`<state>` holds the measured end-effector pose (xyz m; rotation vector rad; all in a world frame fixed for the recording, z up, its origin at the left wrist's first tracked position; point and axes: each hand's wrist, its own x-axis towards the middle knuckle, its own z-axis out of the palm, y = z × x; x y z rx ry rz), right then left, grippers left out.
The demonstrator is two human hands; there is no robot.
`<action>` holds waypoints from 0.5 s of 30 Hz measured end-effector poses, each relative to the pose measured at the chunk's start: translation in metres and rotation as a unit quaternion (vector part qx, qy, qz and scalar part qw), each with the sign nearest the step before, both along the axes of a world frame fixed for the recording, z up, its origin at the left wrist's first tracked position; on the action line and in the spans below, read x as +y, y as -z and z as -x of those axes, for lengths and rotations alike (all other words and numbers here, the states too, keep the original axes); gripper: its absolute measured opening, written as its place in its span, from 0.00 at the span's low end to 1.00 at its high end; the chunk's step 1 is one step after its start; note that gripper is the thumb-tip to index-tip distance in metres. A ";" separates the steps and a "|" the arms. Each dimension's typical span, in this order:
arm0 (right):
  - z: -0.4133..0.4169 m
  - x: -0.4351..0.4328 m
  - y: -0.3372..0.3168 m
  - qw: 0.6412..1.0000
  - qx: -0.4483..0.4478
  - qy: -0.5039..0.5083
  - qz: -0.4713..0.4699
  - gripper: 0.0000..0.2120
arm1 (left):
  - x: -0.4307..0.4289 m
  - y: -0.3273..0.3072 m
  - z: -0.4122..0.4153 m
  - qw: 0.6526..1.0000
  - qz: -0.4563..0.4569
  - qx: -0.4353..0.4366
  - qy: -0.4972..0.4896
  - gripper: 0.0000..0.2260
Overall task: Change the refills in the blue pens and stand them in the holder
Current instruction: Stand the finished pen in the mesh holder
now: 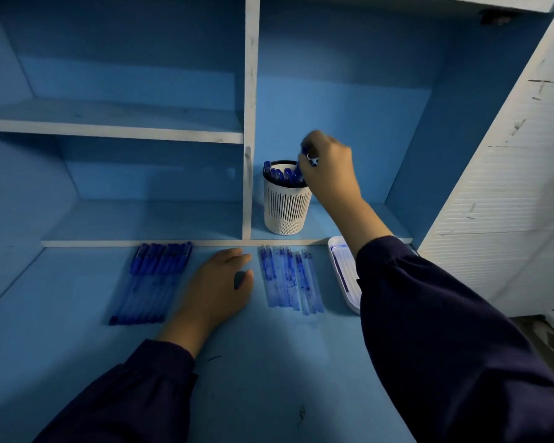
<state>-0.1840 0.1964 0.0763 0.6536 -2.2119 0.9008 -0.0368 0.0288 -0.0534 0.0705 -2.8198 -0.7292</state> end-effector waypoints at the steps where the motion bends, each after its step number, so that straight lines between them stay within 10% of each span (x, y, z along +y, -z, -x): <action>1: 0.004 0.000 0.005 1.000 -0.007 0.005 -0.024 0.06 | 0.000 0.000 -0.001 1.000 -0.006 0.004 -0.001 0.27; 15: -0.076 0.012 0.059 0.998 -0.005 -0.021 0.063 0.11 | -0.004 0.003 -0.016 0.997 0.021 0.064 0.022 0.16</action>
